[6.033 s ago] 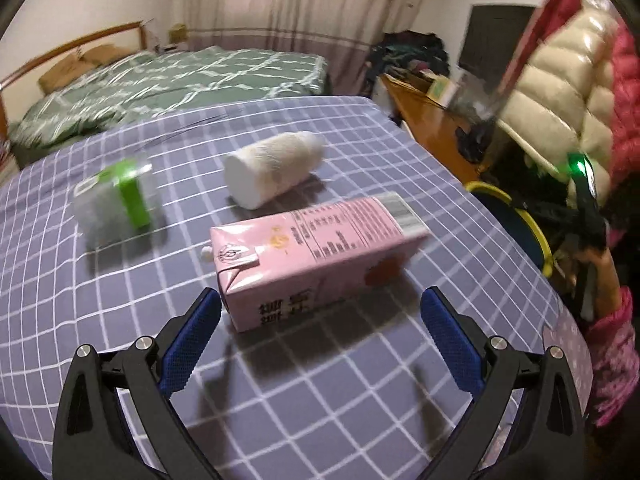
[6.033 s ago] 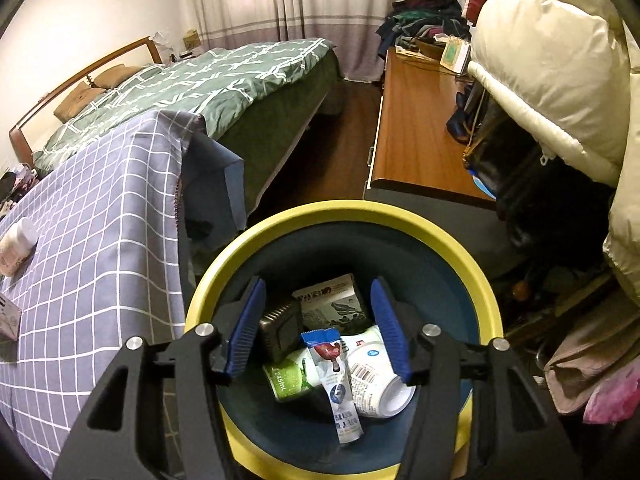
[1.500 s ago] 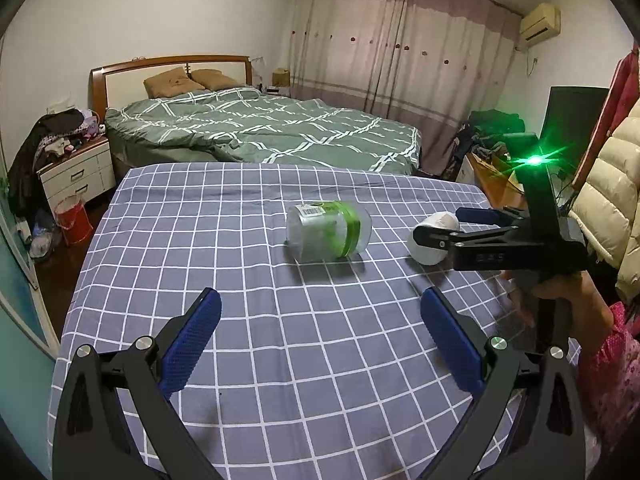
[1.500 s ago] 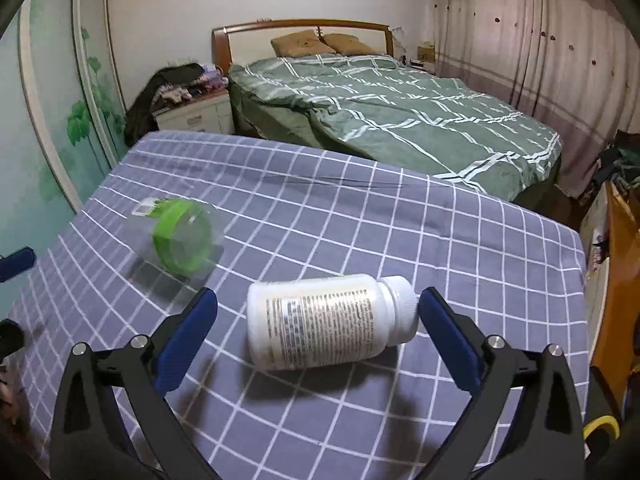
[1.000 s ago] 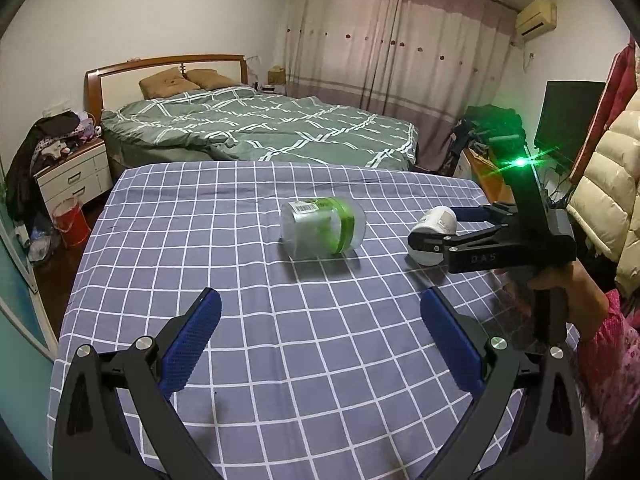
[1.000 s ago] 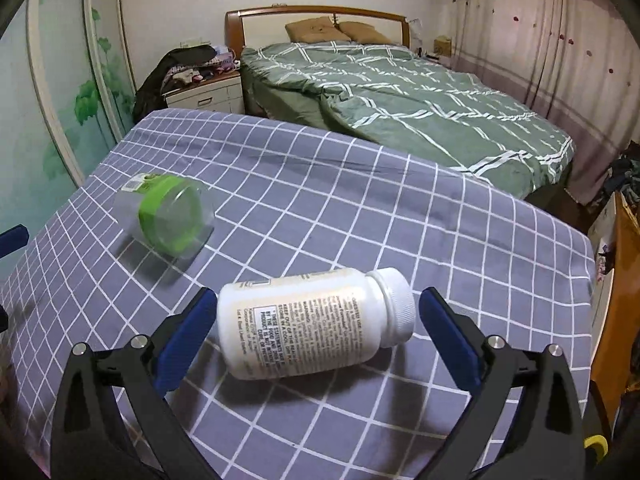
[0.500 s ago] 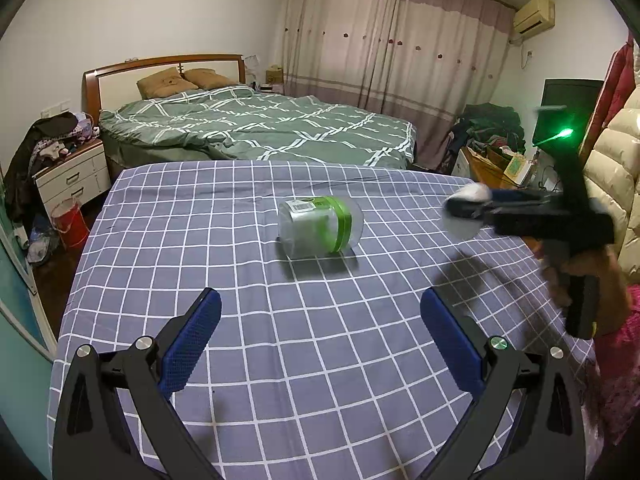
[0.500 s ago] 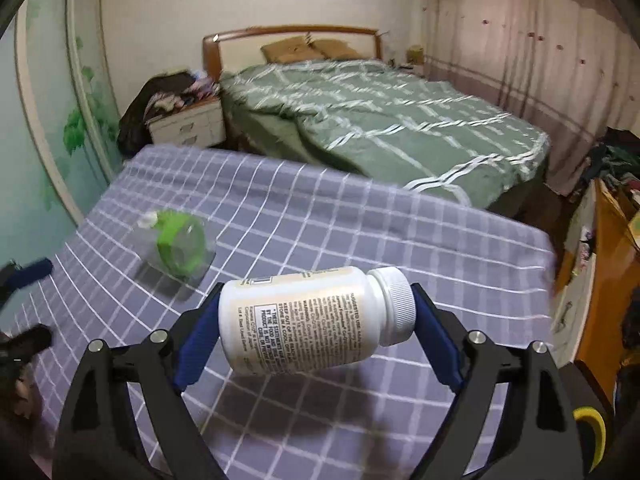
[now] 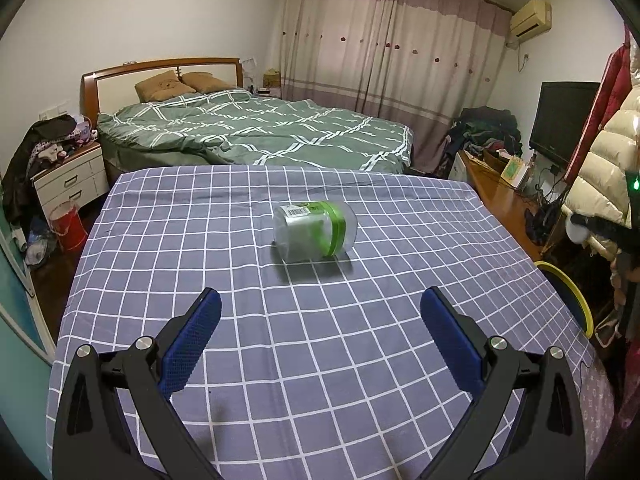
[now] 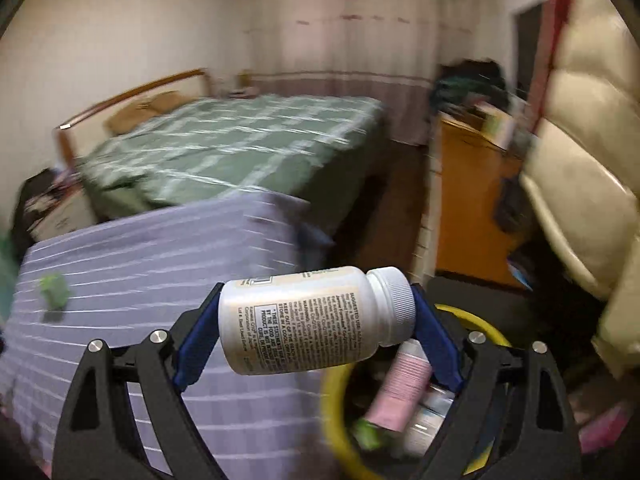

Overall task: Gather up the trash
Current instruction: 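Carry the pill bottle over the yellow bin and release it, then grasp the clear green-lidded jar with the left gripper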

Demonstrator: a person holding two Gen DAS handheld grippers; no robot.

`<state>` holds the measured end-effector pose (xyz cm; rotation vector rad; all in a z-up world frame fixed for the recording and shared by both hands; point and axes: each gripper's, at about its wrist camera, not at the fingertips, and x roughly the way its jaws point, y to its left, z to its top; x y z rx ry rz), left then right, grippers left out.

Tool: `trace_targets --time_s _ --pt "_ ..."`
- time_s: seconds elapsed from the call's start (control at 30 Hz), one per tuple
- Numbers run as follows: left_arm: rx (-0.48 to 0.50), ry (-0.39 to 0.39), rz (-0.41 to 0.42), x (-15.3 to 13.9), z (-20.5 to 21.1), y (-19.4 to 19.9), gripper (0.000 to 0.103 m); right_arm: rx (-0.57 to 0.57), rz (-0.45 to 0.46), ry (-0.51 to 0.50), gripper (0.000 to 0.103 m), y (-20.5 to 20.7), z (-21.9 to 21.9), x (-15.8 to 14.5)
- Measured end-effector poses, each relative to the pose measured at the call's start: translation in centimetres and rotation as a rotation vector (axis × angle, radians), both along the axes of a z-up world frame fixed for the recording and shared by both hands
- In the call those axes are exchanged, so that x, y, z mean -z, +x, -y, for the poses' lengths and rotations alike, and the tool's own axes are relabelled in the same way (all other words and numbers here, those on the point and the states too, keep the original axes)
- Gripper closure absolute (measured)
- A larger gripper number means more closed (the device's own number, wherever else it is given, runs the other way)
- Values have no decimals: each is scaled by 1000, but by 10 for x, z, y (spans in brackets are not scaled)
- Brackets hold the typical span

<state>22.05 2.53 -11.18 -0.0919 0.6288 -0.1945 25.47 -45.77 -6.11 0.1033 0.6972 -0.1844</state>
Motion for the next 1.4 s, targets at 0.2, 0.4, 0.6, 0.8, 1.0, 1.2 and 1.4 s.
trace_targets --time_s 0.2,0.4,0.6,0.8,1.0,1.2,1.4 --pt "0 7 -7 1 0 0 5 138 -99 32 19 -6 52 39" --pt "-3 9 -9 1 0 1 5 250 -74 32 16 -12 67 36" --pt "-1 11 -4 1 1 0 5 207 73 74 9 -8 8 -7" --pt "-28 45 -19 5 5 6 5 105 204 35 8 2 -53 -11" --pt "-45 64 -117 5 24 34 5 17 142 44 8 13 -68 11" --pt "-77 54 -196 14 51 88 5 -30 143 41 8 12 -77 17" --pt "-167 108 -210 23 62 132 5 -44 139 72 8 12 -74 18"
